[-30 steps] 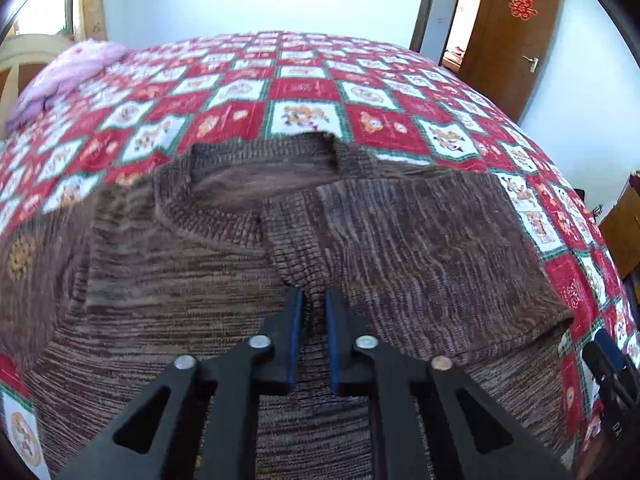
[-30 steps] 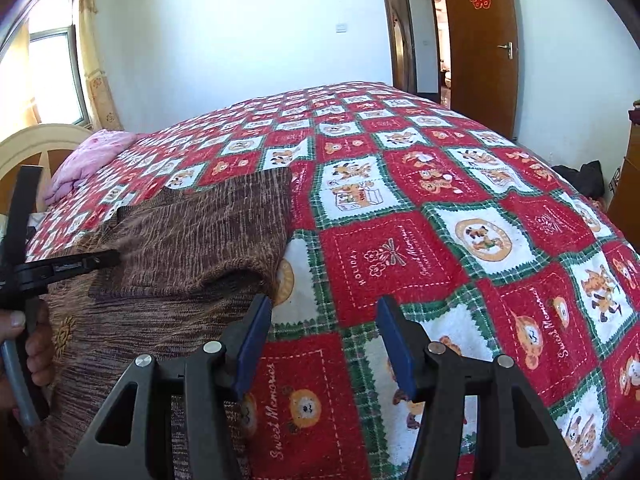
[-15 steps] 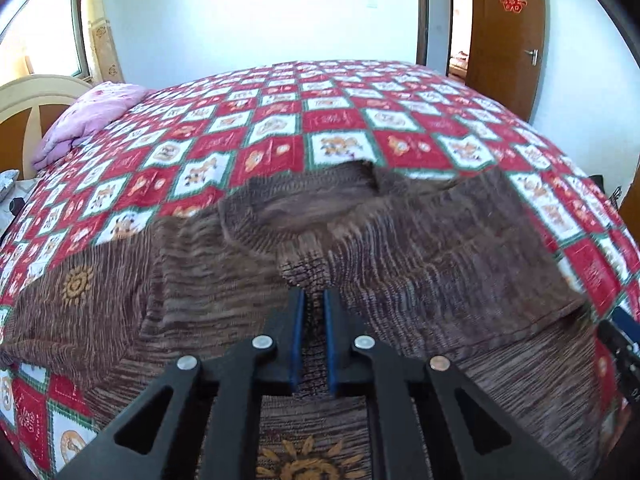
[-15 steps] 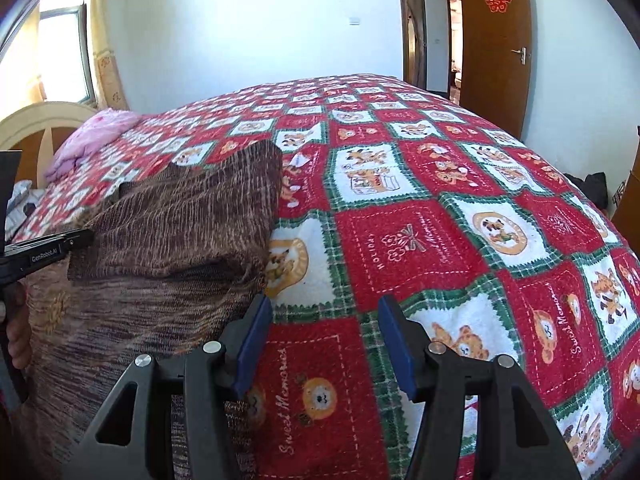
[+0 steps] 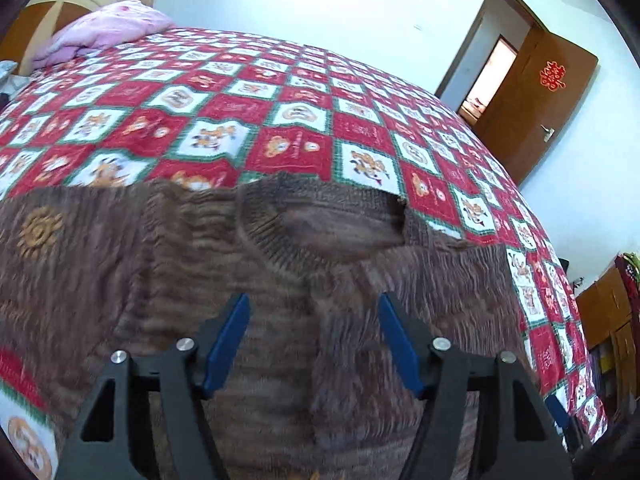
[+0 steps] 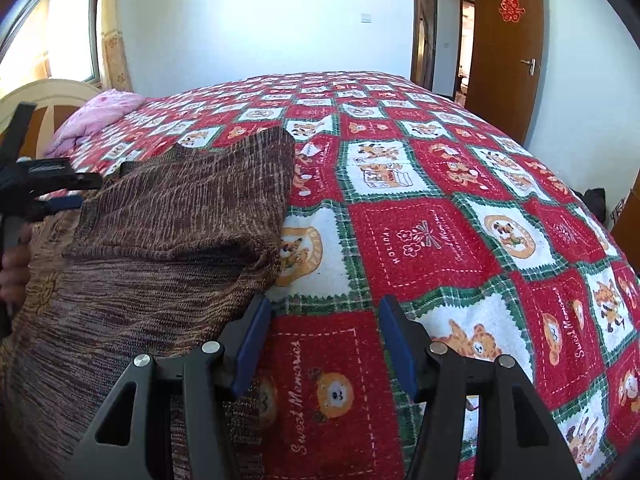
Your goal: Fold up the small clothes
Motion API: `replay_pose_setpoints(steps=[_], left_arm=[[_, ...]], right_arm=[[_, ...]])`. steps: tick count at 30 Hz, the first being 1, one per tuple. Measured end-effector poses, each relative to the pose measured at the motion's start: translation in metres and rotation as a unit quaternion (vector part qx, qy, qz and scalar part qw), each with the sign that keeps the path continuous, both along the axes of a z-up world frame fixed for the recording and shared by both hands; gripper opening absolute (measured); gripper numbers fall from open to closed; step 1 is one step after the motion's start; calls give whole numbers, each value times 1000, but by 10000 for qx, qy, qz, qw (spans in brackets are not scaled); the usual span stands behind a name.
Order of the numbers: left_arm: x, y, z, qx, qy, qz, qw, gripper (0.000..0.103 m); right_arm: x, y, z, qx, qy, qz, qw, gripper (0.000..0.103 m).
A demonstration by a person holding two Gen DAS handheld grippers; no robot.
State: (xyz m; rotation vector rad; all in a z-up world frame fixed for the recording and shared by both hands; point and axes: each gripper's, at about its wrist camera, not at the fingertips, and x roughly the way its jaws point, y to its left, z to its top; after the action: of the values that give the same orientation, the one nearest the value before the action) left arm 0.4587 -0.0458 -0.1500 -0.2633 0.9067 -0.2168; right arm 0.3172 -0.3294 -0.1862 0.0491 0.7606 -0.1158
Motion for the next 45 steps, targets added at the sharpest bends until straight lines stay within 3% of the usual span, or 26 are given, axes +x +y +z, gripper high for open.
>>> replay_pose_setpoints(steps=[3, 5, 7, 10, 12, 13, 14, 15, 16, 20, 22, 23, 27, 29, 31, 33, 35, 38, 43, 45], left_arm=[[15, -16, -12, 106, 231, -311, 9992, 46], [20, -25, -19, 176, 287, -467, 9983, 13], [15, -29, -13, 285, -39, -508, 9983, 11], [-10, -30, 13, 701, -998, -297, 9921, 11], [-25, -40, 21, 1361, -1546, -187, 9784, 17], [-24, -44, 17, 1620, -1525, -192, 9747, 22], [-18, -47, 9, 1913, -1348, -222, 9720, 36], [-13, -48, 1, 2125, -1155, -196, 9701, 43], [-8, -45, -6, 2198, -902, -124, 9713, 49], [-16, -27, -2, 1737, -740, 17, 9820, 51], [-24, -28, -1, 1910, -745, 1, 9788, 61], [-28, -29, -4, 2011, -715, -46, 9769, 62], [-36, -27, -15, 1933, -489, -59, 9799, 62], [-46, -20, -9, 1736, -521, 50, 9834, 62], [-57, -13, 0, 1577, -584, 76, 9857, 62], [-74, -1, 11, 1477, -718, 69, 9864, 68], [-88, 11, 19, 1508, -886, 112, 9845, 81], [-103, 41, 27, 1695, -1092, 319, 9789, 88], [-107, 101, 21, 1716, -855, 999, 9763, 96], [-107, 129, 15, 1586, -647, 1322, 9763, 96]], right_arm=[[1, 0, -2, -23, 51, -14, 10000, 58], [2, -1, -2, -16, 57, -22, 10000, 58], [1, -1, -1, -21, 47, -19, 10000, 58], [2, 2, -2, -84, 75, 10, 9999, 58], [2, 5, -3, -152, 82, 36, 9998, 58], [2, 6, -3, -176, 74, 46, 9998, 58], [1, 6, -3, -176, 56, 56, 9998, 58], [0, 5, -2, -143, 24, 69, 9999, 58], [-1, 4, 0, -106, -11, 60, 9999, 58], [-3, 10, 27, -60, -474, 195, 9987, 58], [7, 19, 42, 156, -599, 481, 9969, 59], [16, 24, 45, 392, -554, 713, 9951, 59], [56, 43, 27, 1023, 122, 1446, 9841, 59], [70, 38, 5, 1155, 656, 1314, 9824, 58], [63, 28, -3, 1225, 681, 1374, 9806, 57], [56, 28, 0, 1069, 789, 1429, 9808, 57], [51, 36, 4, 780, 883, 1406, 9830, 58], [49, 50, 17, 345, 640, 1281, 9891, 59], [74, 74, 30, 408, 370, 1349, 9893, 59], [91, 83, 20, 494, 559, 1375, 9877, 59]])
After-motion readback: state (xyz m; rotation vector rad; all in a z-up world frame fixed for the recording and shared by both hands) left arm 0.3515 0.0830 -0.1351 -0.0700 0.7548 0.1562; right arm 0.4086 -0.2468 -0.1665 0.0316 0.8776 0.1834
